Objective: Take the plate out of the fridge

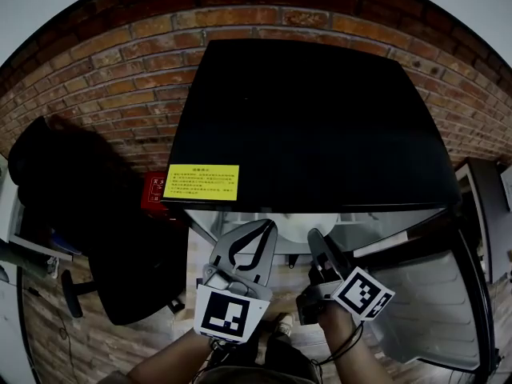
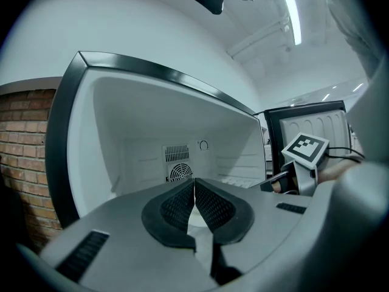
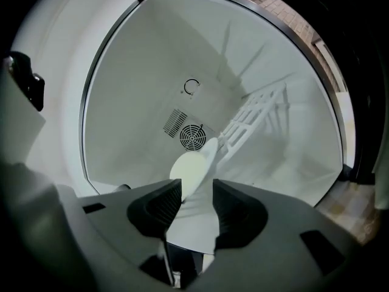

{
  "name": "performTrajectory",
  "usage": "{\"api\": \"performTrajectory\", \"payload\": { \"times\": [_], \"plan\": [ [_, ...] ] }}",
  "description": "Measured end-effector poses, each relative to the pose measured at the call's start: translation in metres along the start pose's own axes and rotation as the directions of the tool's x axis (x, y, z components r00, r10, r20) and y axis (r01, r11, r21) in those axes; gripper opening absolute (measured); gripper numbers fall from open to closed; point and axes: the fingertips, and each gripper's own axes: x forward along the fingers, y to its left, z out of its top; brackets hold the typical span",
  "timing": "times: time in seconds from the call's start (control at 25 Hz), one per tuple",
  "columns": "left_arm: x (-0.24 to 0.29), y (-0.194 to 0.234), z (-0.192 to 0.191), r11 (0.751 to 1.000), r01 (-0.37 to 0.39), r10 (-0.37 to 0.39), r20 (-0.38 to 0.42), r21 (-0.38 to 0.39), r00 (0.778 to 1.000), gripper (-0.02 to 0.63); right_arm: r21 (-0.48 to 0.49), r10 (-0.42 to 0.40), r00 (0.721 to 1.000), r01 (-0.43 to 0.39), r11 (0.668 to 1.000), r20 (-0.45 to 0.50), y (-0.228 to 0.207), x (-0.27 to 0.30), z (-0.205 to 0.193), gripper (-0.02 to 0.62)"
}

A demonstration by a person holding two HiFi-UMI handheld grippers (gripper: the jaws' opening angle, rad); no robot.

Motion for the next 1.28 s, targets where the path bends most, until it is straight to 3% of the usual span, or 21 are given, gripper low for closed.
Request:
{"api": "performTrajectory", "payload": {
  "times": [0.2,0.48,0.68,1.0,1.28],
  "plan": [
    [-0.001,-0.002,-0.003,1.000,0.008,-0.008,-0.005,-0.001,1.000,0.018,0.109,0.051,0.999,-0.053,0.993,0.016,0.008,0.004,0.001,0.094],
    [-0.002,-0.004,-0.005,1.000,0.014,-0.014,-0.006,-0.004,1.000,0.018,0.162,-0.027,0.999,0.030,0.986,-0.018,0.000,0.009,-0.001,0.079],
    [-0.004,-0.005,-0.004,1.000,0.015,-0.015,-0.004,0.002,1.000,0.018,0.252,-0.031,1.000,0.030,0.967,0.000,0.001,0.008,-0.001,0.059],
    [-0.006,-0.005,-0.007,1.000,0.009,-0.009,-0.009,-0.005,1.000,0.018,0.296,-0.063,0.998,0.059,0.953,0.003,0.004,-0.001,0.000,0.032],
    [-0.007,-0.009,-0.006,1.000,0.010,-0.010,-0.007,-0.004,1.000,0.018,0.441,-0.067,0.998,0.061,0.895,-0.003,-0.003,-0.007,-0.007,0.031]
  ]
}}
